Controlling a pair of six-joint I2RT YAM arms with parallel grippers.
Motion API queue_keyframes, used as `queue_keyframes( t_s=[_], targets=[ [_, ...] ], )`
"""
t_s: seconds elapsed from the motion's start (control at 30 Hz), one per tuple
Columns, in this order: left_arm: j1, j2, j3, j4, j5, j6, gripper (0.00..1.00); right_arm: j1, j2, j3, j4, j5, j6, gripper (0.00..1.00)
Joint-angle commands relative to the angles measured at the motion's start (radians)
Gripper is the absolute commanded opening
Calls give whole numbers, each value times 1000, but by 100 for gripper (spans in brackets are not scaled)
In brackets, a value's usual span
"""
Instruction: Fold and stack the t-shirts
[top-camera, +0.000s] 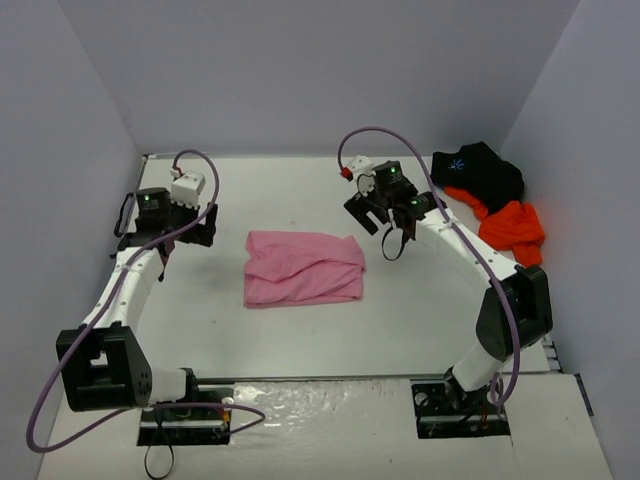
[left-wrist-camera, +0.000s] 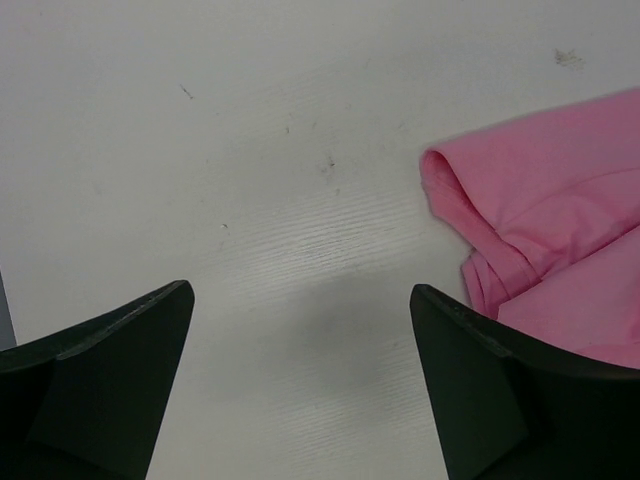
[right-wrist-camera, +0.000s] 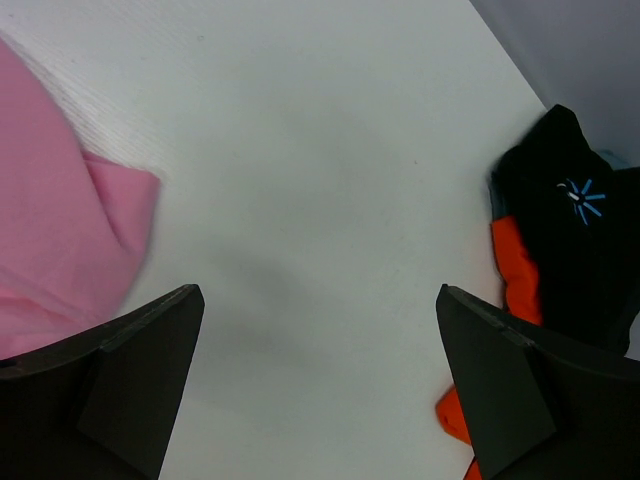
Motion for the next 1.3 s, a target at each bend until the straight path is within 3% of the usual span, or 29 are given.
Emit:
queue_keyframes(
  t_s=[0.0,0.07,0.17,0.43,0.77,1.0,1.27],
  targets=[
    [-32,40,78,-25,60,19,68,65,-7,-10,32,-46,-10,100],
    [-40,53,83,-28,78,14,52,100,2,-2,26,-11,-16,100],
    [-75,82,123,-89,143,60,43,95,23,14,21,50,-46,100],
    [-192,141,161,-197,180,137,43,-7,43,12,22,58,-37,100],
    [-241,228,222,-393,261,278,62,-89,67,8,30,72,-14,100],
    [-295,270,274,-418,245,298,62,-131,72,22,51,133,35,100],
    [-425,360,380,-474,226,335,62,-144,45,-21,53,52,43,100]
  ],
)
